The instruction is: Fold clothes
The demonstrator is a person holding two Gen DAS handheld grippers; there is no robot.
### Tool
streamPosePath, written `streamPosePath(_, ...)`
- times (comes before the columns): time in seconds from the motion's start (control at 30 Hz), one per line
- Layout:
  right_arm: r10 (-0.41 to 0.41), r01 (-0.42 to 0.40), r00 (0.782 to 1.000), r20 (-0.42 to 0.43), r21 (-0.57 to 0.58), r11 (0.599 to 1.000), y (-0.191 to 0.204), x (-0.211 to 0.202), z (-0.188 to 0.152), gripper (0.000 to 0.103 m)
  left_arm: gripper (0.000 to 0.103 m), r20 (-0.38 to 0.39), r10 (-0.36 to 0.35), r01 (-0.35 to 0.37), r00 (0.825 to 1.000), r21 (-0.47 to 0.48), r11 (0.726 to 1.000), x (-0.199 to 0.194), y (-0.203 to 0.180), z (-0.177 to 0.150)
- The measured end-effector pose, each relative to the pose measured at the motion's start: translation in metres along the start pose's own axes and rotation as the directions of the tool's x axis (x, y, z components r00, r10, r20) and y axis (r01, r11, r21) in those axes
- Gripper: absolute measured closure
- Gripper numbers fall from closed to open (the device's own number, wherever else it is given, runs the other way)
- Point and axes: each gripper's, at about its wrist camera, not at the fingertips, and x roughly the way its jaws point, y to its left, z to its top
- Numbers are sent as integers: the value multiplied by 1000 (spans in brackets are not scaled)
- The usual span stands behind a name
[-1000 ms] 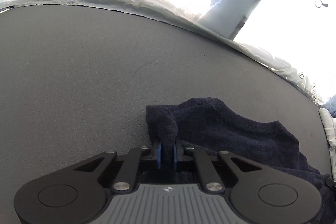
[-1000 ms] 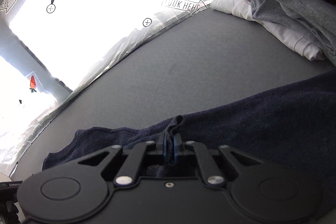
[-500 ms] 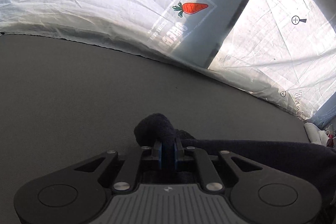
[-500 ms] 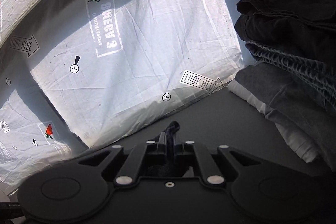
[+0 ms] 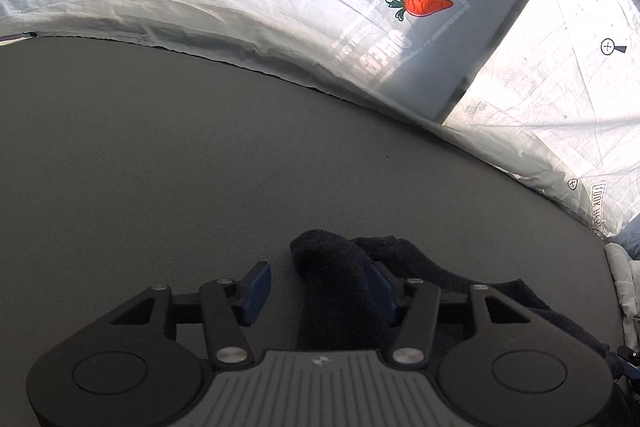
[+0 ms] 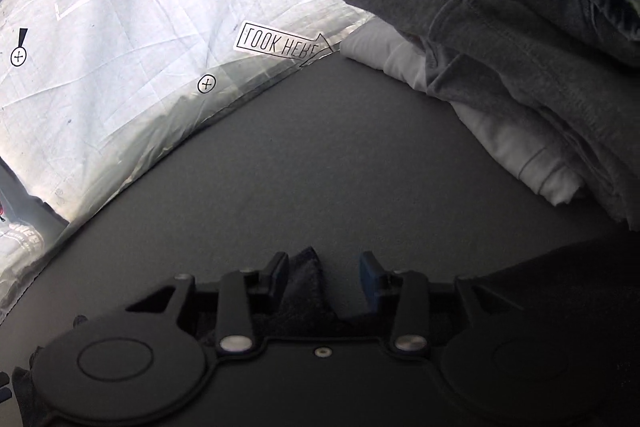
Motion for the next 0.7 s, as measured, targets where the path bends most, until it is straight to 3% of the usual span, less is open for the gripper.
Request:
streamPosePath(0.1,44,-41,998,-46,61,997,-4,9,0,54,46,-48,62,-59,997,55,997,16,1,-14)
streamPosePath(0.2,74,-68,995,-74,85,994,-2,16,-3,54,35,-9,60,-59,998,80,995,20,-1,-23)
streamPosePath(0.23,81,-74,994,-77,84,994,0,17,-4,58,32,-9,72,-71,997,111,991,22,-7,-24)
streamPosePath(0.3,107,-102,993,-50,107,989,1,12,-4,88,28,-9,98,-96,995,160,982,23,-16,-25)
streamPosePath(0.33,121,-116,992,-35,119,986,1,10,-4,91,28,-9,112,-109,994,179,978,24,-19,-25)
streamPosePath(0.5,189,-194,981,51,140,971,9,-17,-4,94,28,-1,109,-109,994,79,991,-5,-10,-14)
streamPosePath(0.7,343,-355,930,130,89,931,31,-74,-19,94,28,14,109,-110,994,33,993,-74,7,-35)
